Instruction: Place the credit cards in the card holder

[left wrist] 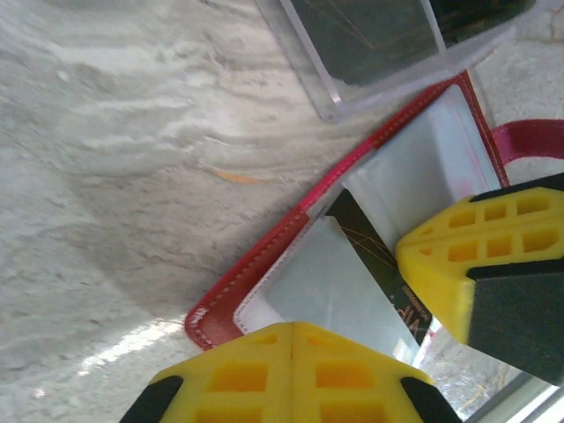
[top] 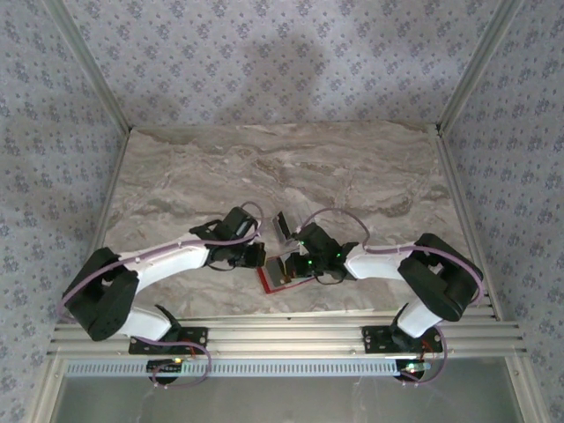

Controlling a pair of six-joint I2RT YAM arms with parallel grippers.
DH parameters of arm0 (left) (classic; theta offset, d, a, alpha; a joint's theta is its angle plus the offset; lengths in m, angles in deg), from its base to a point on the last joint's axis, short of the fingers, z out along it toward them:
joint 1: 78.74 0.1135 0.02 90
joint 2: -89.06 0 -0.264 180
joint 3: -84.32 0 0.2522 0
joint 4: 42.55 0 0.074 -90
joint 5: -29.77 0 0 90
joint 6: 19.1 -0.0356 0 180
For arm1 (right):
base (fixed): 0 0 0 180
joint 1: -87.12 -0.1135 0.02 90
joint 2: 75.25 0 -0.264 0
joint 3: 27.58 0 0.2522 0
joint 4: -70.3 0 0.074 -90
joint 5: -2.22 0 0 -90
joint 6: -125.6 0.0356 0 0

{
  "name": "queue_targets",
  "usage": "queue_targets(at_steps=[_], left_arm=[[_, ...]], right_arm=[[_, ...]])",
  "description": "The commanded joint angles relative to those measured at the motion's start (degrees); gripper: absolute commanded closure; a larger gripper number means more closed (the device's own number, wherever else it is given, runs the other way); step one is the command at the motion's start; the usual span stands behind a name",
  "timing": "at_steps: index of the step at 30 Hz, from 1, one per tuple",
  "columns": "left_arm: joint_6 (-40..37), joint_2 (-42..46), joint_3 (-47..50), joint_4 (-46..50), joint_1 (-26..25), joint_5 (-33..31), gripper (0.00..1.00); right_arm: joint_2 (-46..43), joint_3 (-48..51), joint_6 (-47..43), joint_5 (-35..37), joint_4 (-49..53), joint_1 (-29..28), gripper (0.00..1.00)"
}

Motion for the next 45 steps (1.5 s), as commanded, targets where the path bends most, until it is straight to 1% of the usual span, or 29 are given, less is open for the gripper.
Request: queue_targets(at_steps=[1,8,13,22,36,45], left_arm=[[0.5,0.4,0.8,1.1,0.5,-1.1,0.96],[0.1,-5.0,-0.8,1.2,-0.2,0.3,1.00],[-0.4,-5.9,-1.8,3.0,-0.9,-2.4,1.00],[-0.5,-8.8,-2.7,3.1,-1.5,-2.6,1.00],[-0.5,-10.4,-3.7,3.6,-2.3,-3.9,1.00],[-0.7,-10.7,-3.8,3.4,-2.3,-3.5,1.00]], right_arm=[[-1.0,1.2,1.2,1.3,0.7,0.5,1.00],[-2.0,1.3,1.4,1.7,0.8,0.1,1.00],[-2.1,1.1,1.2,1.9,1.4,-0.1,1.00],[-2.3,0.5,1.4,1.9,1.5,-0.7,1.00],[-1.5,-1.3,1.7,1.4,0.5,-2.5,1.00],[1.3,-3.4,0.5,1.6,0.0,-4.3,1.00]])
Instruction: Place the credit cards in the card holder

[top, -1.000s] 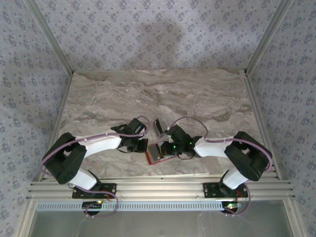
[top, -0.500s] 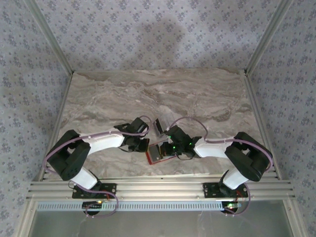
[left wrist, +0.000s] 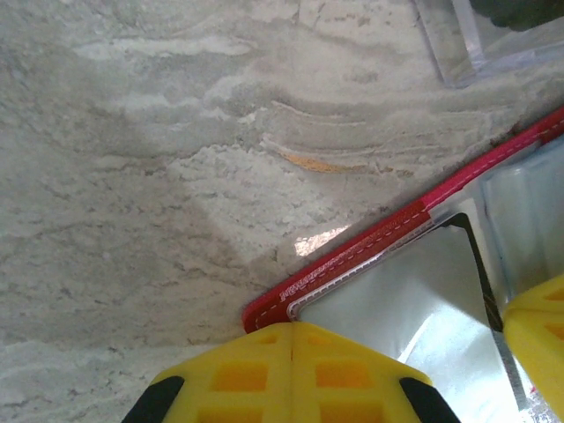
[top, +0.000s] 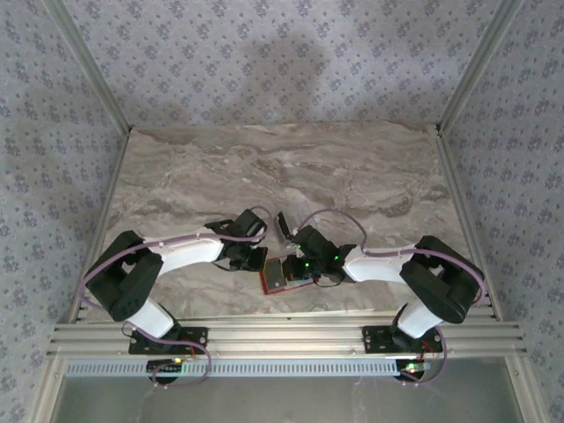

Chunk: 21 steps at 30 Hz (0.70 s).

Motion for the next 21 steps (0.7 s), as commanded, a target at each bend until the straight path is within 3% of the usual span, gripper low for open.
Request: queue_targets(at_steps=[1,3,9,15,18,21], left_arm=[[-0.7,-1.3,-0.7,0.4,-0.6,-0.4,1.00],[-0.8,-1.3,-0.7,0.4,-0.6,-0.5,1.00],[-1.2,-1.9,-1.1,0.6,-0.6,-0.7,1.00],[-1.5,-2.8,-1.4,0.7,-0.6,-0.9,1.00],[-1.5,-2.9,-1.4,0.5,-0.7,-0.6,1.00],[-1.5,-2.7,-1.4,0.5,-0.6,-0.7,1.00]], right_arm=[[0.9,-2.2,-0.4,0.1,-0.5,-1.0,1.00],[0.0,-2.1,-0.9,2.2,1.8,-1.0,0.97],[-4.3,-1.9,-2.4,8.6,9.2,-1.1,0.72],[-9.1,-2.1,-5.4,12.2,13.6,-1.1,0.58],[-10.5,-4.0,-6.5,17.1,17.7,-1.1,0.58],[-10.1,-6.2,-6.5,21.6,21.3,-1.1,0.69]])
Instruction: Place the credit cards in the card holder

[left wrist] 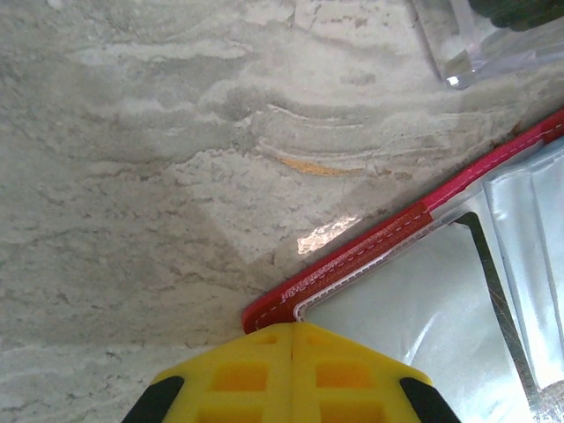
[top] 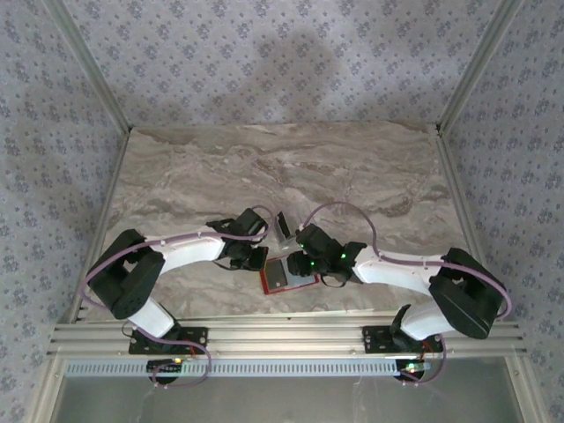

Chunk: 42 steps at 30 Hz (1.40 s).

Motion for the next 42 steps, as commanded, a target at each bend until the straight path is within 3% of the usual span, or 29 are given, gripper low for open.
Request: queue_targets(at_steps=[1,2,6,21,28,33,39,42], left_arm=[[-0.9,-1.8,-0.4,-0.3,-0.6,-0.7,1.00],[-1.0,-1.6,-0.3,-0.3,-0.6,-0.7,1.00],[-1.0,-1.3,-0.2,-0.3,-0.6,-0.7,1.00],[-0.9,-0.3,0.1,-0.3,-0.6,-0.4,1.00],[-0.9,-0.1,0.1,-0.4,-0.7,-0.3,1.00],[-0.9,-0.1,0.2,-0.4,-0.6,-0.2,1.00],[-0.8,-0.4,0.1,-0.6,-0.6,0.1,1.00],[-0.8,-0.4,0.1,-0.6,-0.7,0.0,1.00]], right_arm=[[-0.4,-3.2,-3.3,7.2,5.9,-0.2,0.73],[0.0,-3.7,-3.6,7.6,5.9,-0.2,0.78],[3.2,-5.9,-4.8,9.5,7.1,-0.5,0.78],[15.4,-9.8,-5.4,13.0,8.5,-2.2,0.67],[18.0,-9.4,-3.9,13.5,8.1,-3.7,0.66],[18.5,-8.4,-2.7,13.8,7.3,-4.5,0.72],[17.1,-7.5,-2.5,12.0,5.6,-4.8,0.98],[15.6,-8.0,-2.8,12.2,6.0,-4.9,1.00]])
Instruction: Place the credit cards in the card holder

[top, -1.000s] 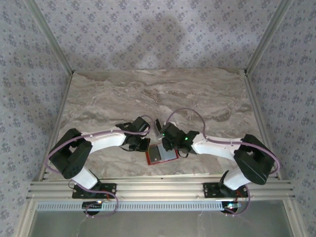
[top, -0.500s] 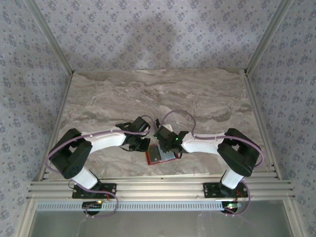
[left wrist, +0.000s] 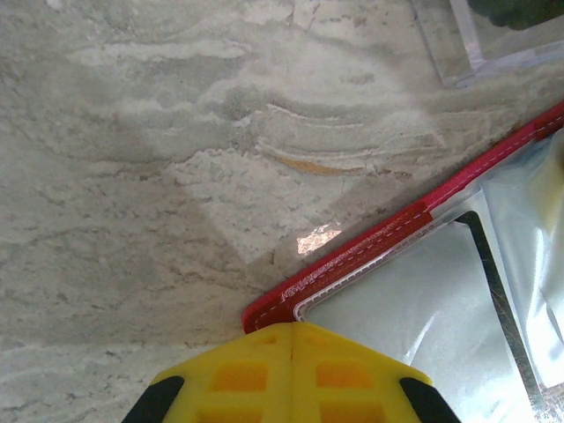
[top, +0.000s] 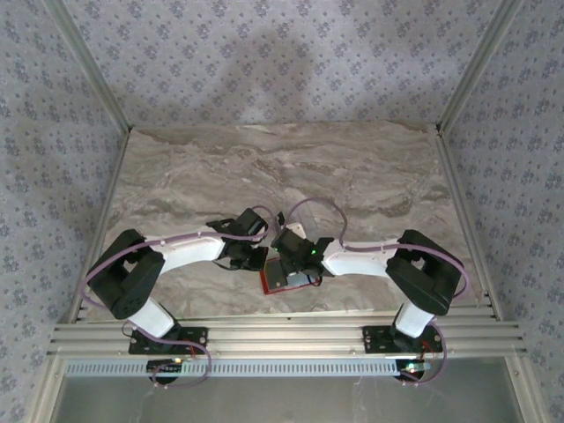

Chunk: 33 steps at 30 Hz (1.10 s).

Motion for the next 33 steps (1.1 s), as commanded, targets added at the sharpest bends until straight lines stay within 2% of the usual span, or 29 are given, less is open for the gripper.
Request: queue_targets(at_steps=[1,9,20,25,29,33], left_arm=[[-0.7,-0.5,0.2,-0.7,-0.7,0.0,1.00],[-0.5,-0.9,0.2,-0.9,-0.6,0.1,1.00],[0.0,-1.2,0.4,-2.0,-0.6,2.0,1.00],[0.3,-0.9,0.6,-2.3,-0.7,2.4,0.99],[0.4,-0.4,0.9,-2.6,-0.6,2.9,0.99],[0.9,1.0,1.8,-3.4,0.1,4.1,0.99]], right_arm=[[-0.5,1.3,0.3,-1.4,2.5,-0.4,1.00],[-6.2,-1.9,-0.8,-2.1,3.5,-2.0,1.00],[-1.5,-3.3,0.9,-12.4,-4.6,-2.7,0.99],[-2.1,-1.2,2.7,-15.7,-10.6,-2.1,0.90],[-3.0,-0.6,3.3,-18.1,-12.1,-1.5,0.74],[-3.9,0.1,3.8,-20.3,-13.7,-1.1,0.72]])
